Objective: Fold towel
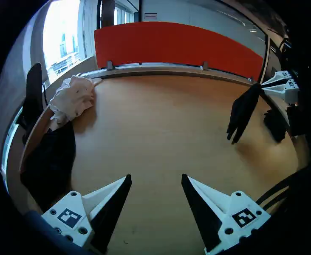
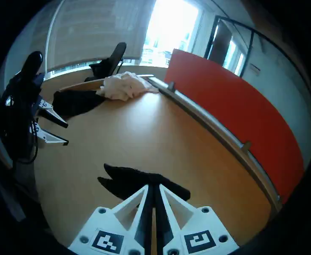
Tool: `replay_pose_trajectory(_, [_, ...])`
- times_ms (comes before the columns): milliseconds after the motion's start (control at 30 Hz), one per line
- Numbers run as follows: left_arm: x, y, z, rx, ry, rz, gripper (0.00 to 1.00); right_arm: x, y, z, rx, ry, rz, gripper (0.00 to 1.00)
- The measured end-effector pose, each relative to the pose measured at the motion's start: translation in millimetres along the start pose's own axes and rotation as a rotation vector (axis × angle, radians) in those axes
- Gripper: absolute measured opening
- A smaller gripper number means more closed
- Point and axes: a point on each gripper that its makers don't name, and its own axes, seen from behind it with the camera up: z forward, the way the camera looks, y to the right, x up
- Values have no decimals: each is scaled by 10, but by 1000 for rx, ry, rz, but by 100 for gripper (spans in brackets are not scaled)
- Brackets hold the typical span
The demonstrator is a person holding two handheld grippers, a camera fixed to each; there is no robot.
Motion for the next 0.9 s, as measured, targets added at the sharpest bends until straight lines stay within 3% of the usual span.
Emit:
replay_pose_trajectory(533, [29, 42, -13, -4, 6, 5, 87, -40, 430, -300, -62, 5, 8, 4])
replay_pose_trajectory(900, [31, 47, -7, 3, 0, 11, 87, -242, 898, -521, -110, -15, 32, 4])
